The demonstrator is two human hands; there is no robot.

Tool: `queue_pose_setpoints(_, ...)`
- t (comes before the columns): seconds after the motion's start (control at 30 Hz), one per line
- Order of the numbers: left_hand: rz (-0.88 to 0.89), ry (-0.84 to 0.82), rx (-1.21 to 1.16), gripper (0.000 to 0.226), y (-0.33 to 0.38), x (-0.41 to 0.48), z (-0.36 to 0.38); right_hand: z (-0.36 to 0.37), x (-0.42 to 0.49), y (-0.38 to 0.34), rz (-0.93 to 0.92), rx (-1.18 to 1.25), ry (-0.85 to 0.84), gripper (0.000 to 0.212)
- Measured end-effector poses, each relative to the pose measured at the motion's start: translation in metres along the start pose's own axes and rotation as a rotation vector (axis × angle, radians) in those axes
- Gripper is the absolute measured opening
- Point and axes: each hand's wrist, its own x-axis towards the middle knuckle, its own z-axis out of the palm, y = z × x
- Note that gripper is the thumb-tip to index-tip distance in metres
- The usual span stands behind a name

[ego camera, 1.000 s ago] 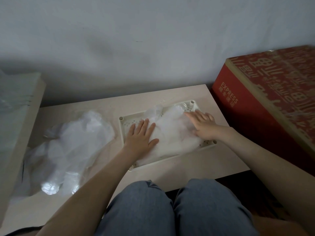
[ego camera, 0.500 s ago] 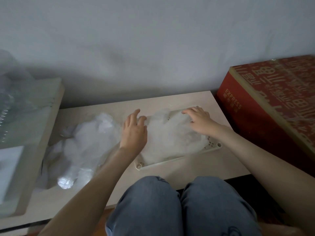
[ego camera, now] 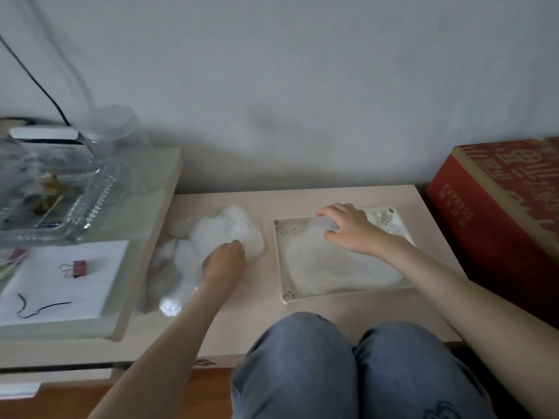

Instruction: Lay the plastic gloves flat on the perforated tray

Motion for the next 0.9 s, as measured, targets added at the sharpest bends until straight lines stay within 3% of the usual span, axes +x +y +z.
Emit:
queue_pose_setpoints(0.17,-0.108,0.188,-0.352,0.022,0.008,-0.001,-0.025,-0.005,-0.004,-0.007,0.015,0.166,-0.053,0.048)
queue_pose_setpoints(0.27,-0.206,0.212,-0.584,0.014,0.012,0.001,-0.038,-0.002,-0.003,-0.010,0.035,0.341,-0.082,0.048)
queue_pose_setpoints(0.4,-0.205,0.242,-0.782,0.009,0.017,0.004,-0.051,0.002,0.001,-0.016,0.068,0.548,-0.114,0.044)
queue_pose_setpoints(0.53,-0.191,0.206,-0.846,0.024,0.019,0.003,-0.054,0.005,0.008,-0.021,0.103,0.693,-0.206,0.038)
queue_pose_setpoints(0.67,-0.261,0.121,-0.886,0.017,0.014,0.003,-0.049,0.008,0.009,-0.026,0.089,0.679,-0.289,0.037)
queue_pose_setpoints(0.77,-0.270,0.171,-0.816,0.035,0.012,0.003,-0.054,0.009,0.011,-0.027,0.090,0.700,-0.289,0.034)
queue_pose_setpoints(0.83,-0.259,0.248,-0.777,0.036,0.016,0.001,-0.063,0.009,0.014,-0.028,0.088,0.753,-0.238,0.030)
queue_pose_setpoints(0.9,-0.256,0.275,-1.036,0.034,0.026,-0.001,-0.077,0.010,0.019,-0.030,0.070,0.877,-0.184,0.025)
